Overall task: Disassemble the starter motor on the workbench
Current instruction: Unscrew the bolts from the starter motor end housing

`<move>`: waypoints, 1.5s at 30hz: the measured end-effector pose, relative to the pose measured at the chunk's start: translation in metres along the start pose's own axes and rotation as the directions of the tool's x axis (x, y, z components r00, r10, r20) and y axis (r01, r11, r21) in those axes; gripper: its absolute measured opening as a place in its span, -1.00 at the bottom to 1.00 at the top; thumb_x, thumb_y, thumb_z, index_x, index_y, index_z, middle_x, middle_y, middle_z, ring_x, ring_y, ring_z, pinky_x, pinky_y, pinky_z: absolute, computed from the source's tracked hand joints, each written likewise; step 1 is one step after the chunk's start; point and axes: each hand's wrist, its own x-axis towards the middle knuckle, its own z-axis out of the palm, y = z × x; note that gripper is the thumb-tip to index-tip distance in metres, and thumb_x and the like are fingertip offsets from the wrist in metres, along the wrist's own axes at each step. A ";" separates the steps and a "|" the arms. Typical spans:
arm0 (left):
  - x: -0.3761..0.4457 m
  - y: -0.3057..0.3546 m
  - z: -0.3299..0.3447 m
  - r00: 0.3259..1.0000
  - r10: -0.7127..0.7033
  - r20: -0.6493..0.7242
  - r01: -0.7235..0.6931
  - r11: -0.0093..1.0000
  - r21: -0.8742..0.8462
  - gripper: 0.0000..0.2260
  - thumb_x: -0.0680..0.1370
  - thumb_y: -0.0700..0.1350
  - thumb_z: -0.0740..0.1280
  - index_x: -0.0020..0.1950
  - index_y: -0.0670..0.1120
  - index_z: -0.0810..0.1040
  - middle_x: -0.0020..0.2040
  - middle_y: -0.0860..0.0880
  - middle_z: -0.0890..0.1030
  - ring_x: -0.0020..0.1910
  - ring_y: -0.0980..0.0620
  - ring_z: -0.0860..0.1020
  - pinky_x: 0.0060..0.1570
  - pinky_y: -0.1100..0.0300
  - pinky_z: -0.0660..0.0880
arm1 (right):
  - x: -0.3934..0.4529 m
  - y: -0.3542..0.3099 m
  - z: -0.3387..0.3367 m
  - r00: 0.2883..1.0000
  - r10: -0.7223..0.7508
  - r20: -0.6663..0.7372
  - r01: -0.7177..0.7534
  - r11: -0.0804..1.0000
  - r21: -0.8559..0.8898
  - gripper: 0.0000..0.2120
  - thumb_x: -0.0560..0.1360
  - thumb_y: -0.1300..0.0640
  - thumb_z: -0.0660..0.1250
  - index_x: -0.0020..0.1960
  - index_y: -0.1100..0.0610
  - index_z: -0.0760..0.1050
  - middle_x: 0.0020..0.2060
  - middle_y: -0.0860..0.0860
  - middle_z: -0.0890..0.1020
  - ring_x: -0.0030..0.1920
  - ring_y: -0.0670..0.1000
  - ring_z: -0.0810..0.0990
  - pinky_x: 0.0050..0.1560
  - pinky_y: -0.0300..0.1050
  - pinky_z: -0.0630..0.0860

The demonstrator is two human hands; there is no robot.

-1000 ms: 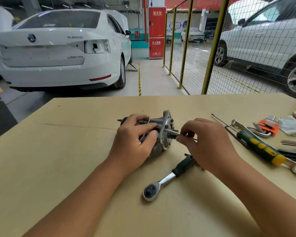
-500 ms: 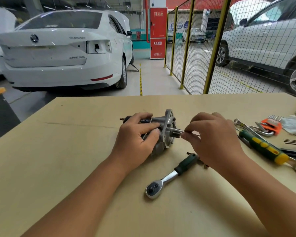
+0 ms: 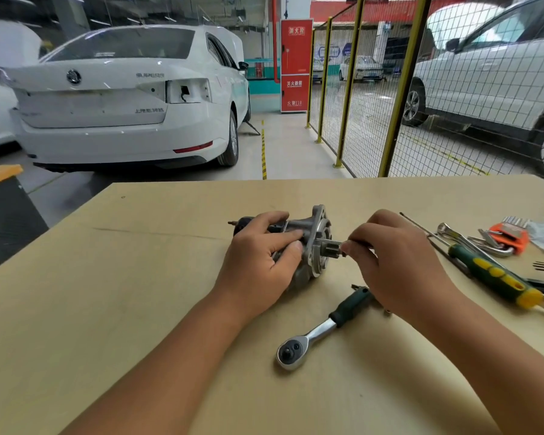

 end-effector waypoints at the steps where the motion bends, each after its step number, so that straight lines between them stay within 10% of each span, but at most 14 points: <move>1: 0.000 -0.001 0.000 1.000 -0.002 -0.002 0.002 1.000 -0.002 -0.71 0.53 -0.02 0.34 0.18 -0.05 0.73 0.32 -0.02 0.61 0.27 0.11 0.55 0.31 0.31 0.42 | 0.000 -0.001 0.000 1.000 -0.002 -0.017 0.001 1.000 -0.025 -0.90 0.53 0.12 0.45 -0.11 0.13 0.71 -0.20 0.01 0.54 -0.17 0.15 0.51 -0.12 0.10 0.50; 9: 0.000 0.004 0.000 0.998 -0.031 0.050 0.029 0.999 0.038 -0.60 0.55 0.02 0.25 0.34 0.01 0.65 0.38 -0.02 0.55 0.36 0.05 0.48 0.39 0.14 0.40 | 0.000 -0.002 -0.003 0.999 -0.001 -0.050 -0.001 0.999 -0.042 -0.93 0.46 0.07 0.53 -0.13 0.04 0.66 -0.18 -0.08 0.55 -0.15 0.10 0.56 -0.07 0.08 0.51; 15: 0.001 0.001 0.000 0.999 -0.027 0.026 0.026 1.000 0.017 -0.67 0.53 0.01 0.31 0.22 -0.02 0.72 0.35 0.00 0.58 0.29 0.12 0.53 0.29 0.42 0.33 | 0.002 0.011 -0.002 0.999 0.002 0.054 -0.006 0.998 0.066 -0.86 0.56 0.02 0.40 -0.10 0.05 0.67 -0.26 -0.10 0.51 -0.20 -0.18 0.45 -0.22 -0.42 0.24; 27: 0.003 0.001 0.002 1.000 -0.020 -0.021 0.020 1.000 -0.020 -0.73 0.50 -0.02 0.35 0.12 -0.01 0.76 0.25 0.00 0.62 0.20 0.13 0.55 0.24 0.49 0.35 | 0.003 0.010 -0.009 0.998 -0.011 0.056 0.012 1.000 -0.021 -0.90 0.51 0.06 0.48 -0.13 0.06 0.72 -0.24 -0.11 0.58 -0.19 0.04 0.57 -0.12 0.03 0.54; 31: 0.003 0.001 0.003 0.998 -0.041 -0.055 0.038 0.998 -0.048 -0.75 0.49 -0.02 0.37 0.09 0.01 0.76 0.21 0.02 0.62 0.18 0.05 0.59 0.24 0.14 0.51 | 0.004 0.010 -0.008 1.000 0.003 0.025 -0.003 1.000 0.016 -0.94 0.43 0.12 0.56 -0.17 0.07 0.70 -0.26 -0.12 0.57 -0.24 -0.02 0.55 -0.15 -0.07 0.52; 37: 0.003 0.002 0.004 0.999 -0.045 -0.024 0.045 0.999 0.009 -0.67 0.51 0.03 0.32 0.21 0.04 0.72 0.24 0.04 0.61 0.24 0.11 0.54 0.25 0.39 0.39 | 0.003 0.008 -0.007 1.000 -0.002 0.010 0.001 0.996 0.088 -0.94 0.47 0.13 0.53 -0.12 0.10 0.68 -0.22 -0.07 0.56 -0.19 -0.17 0.51 -0.19 -0.40 0.33; 45: 0.001 0.007 0.003 0.995 -0.069 -0.067 0.066 0.997 -0.044 -0.75 0.49 -0.04 0.37 0.08 -0.01 0.77 0.21 0.00 0.62 0.18 0.06 0.59 0.27 0.04 0.53 | 0.005 0.011 -0.009 0.991 0.011 0.131 -0.021 0.997 0.073 -0.86 0.58 0.09 0.40 -0.08 0.12 0.68 -0.20 -0.07 0.51 -0.19 -0.12 0.47 -0.22 -0.33 0.31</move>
